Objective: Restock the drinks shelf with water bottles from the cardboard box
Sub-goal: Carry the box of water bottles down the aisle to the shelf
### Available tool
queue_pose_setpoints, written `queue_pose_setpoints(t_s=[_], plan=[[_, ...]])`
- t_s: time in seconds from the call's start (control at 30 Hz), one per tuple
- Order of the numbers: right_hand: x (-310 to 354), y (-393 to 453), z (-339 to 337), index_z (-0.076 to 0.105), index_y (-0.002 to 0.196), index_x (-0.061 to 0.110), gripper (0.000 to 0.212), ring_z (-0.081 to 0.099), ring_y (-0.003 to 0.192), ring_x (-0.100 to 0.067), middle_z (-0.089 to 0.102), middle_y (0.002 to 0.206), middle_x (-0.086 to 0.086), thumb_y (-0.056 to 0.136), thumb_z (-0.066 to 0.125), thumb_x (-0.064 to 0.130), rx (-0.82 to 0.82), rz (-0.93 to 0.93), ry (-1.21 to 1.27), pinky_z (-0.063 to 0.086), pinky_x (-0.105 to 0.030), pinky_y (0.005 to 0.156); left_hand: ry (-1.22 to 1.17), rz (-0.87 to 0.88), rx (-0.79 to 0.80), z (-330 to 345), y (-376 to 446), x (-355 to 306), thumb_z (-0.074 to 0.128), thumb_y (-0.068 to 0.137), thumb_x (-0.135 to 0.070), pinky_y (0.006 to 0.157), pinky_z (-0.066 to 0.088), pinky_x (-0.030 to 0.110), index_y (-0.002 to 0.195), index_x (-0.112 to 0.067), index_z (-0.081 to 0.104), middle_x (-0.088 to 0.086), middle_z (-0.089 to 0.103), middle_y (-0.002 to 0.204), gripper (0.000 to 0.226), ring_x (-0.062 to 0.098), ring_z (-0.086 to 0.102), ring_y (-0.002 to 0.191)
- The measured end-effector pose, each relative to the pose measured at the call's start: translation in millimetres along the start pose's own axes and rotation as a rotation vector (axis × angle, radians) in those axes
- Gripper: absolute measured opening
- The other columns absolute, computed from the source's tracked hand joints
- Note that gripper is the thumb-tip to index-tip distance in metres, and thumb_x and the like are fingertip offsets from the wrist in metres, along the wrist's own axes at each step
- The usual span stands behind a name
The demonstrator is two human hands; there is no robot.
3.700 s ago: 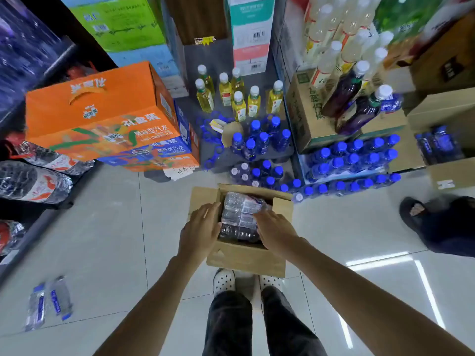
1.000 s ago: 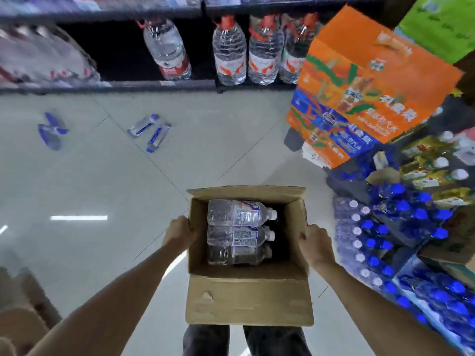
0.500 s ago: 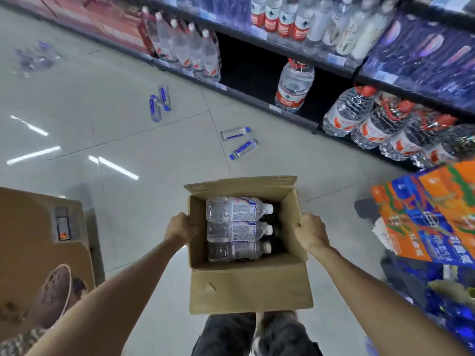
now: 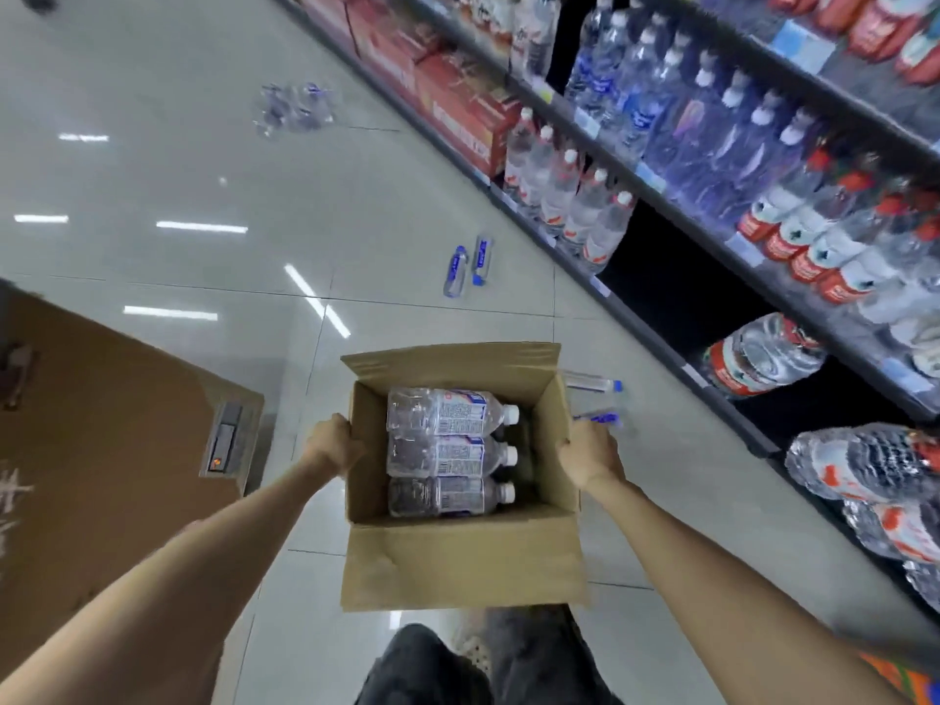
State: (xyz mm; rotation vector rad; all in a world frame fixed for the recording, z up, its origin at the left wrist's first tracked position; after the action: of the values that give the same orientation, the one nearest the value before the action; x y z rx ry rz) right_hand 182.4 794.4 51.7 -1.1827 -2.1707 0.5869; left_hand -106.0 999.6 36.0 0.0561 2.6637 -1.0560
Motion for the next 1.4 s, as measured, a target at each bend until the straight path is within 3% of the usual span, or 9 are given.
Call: queue_pose_setpoints(t_s=[0.13,0.27,0.43,0.57,0.8,0.93,1.07,1.23,1.4], plan=[[90.8,56.3,-20.1,0.061,0.093,0.004,0.013,0.064,0.095,-0.036,0.066,0.102,-0.019,0.092,0.050,0.012,0.009,-0.044,-0.037,0.052,-0.037,0.069,-0.027,-0.038,-0.020,-67.6,49.2,-6.5,0.060,0.079,-0.002,0.060,0.045,0.032,0.082,0.000,0.058,0.016,0.064,0.083,0.004,0.029,0.058,0.073],[189.3,109.0,-37.4,0.064,0.105,0.002,0.022,0.063,0.099,-0.037,0.066,0.107,-0.020,0.090,0.050,0.009,0.030,-0.084,-0.097,0.047,-0.033,0.069,-0.082,-0.101,-0.026,-131.5,110.1,1.2,0.061,0.082,-0.002,0.053,0.040,0.027,0.064,-0.003,0.050,0.011,0.057,0.066,0.021,0.026,0.054,0.064],[315.5,172.3,-46.4,0.060,0.111,-0.001,0.025,0.059,0.109,-0.039,0.061,0.118,-0.023,0.091,0.049,0.010,0.028,-0.133,-0.159,0.048,-0.036,0.080,-0.084,-0.137,-0.045,-216.9,193.5,11.7,0.059,0.083,-0.006,0.066,0.042,0.031,0.085,-0.002,0.055,0.016,0.057,0.085,0.006,0.029,0.055,0.077],[408.5,215.6,-52.4,0.059,0.116,-0.001,0.029,0.059,0.109,-0.040,0.060,0.120,-0.025,0.091,0.047,0.009,0.040,-0.171,-0.188,0.047,-0.035,0.080,-0.106,-0.161,-0.039,-284.9,258.1,19.4,0.061,0.082,-0.006,0.071,0.049,0.036,0.093,0.004,0.062,0.020,0.062,0.088,0.016,0.032,0.061,0.082],[565.9,300.9,-62.0,0.059,0.099,-0.002,0.018,0.060,0.103,-0.040,0.061,0.114,-0.025,0.089,0.045,0.002,0.078,-0.250,-0.194,0.044,-0.035,0.071,-0.180,-0.185,-0.120,-403.7,372.1,25.9,0.064,0.076,-0.005,0.066,0.055,0.040,0.072,0.000,0.059,0.023,0.068,0.083,0.009,0.035,0.067,0.077],[654.9,345.9,-72.8,0.058,0.108,-0.003,0.022,0.059,0.106,-0.038,0.061,0.115,-0.022,0.092,0.045,0.005,0.090,-0.274,-0.228,0.042,-0.033,0.072,-0.236,-0.241,-0.132,-466.5,431.1,29.0,0.066,0.079,-0.006,0.073,0.057,0.041,0.085,0.005,0.063,0.021,0.068,0.089,0.012,0.035,0.066,0.082],[750.9,388.4,-85.9,0.059,0.106,-0.002,0.021,0.059,0.104,-0.038,0.061,0.113,-0.023,0.094,0.044,0.006,0.104,-0.283,-0.231,0.041,-0.031,0.071,-0.279,-0.257,-0.121,-541.5,493.6,27.4,0.066,0.080,-0.008,0.074,0.059,0.042,0.086,0.004,0.063,0.021,0.069,0.088,0.014,0.035,0.068,0.081],[869.5,445.1,-94.0,0.049,0.088,0.007,0.007,0.059,0.096,-0.034,0.061,0.109,-0.018,0.093,0.047,0.011,0.122,-0.280,-0.222,0.042,-0.030,0.069,-0.284,-0.244,-0.105,-638.5,575.8,22.1,0.066,0.079,-0.008,0.061,0.049,0.034,0.067,-0.004,0.053,0.015,0.062,0.077,0.018,0.028,0.060,0.069],[979.2,501.0,-100.5,0.055,0.096,0.004,0.011,0.059,0.102,-0.036,0.060,0.112,-0.019,0.094,0.046,0.011,0.107,-0.241,-0.210,0.041,-0.030,0.070,-0.248,-0.195,-0.100,-734.6,674.0,13.7,0.067,0.083,-0.010,0.050,0.040,0.026,0.071,-0.004,0.052,0.012,0.059,0.074,0.020,0.022,0.055,0.064]])
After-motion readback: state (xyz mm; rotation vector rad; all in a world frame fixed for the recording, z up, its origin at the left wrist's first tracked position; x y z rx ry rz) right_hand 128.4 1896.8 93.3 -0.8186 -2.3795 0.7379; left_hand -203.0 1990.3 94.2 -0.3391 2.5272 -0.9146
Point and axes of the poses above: each hand's wrist, its own y-axis towards the middle knuckle, its own z-axis out of the palm, x = y × z, the point moved 7 cm from there along y, towards the middle knuckle
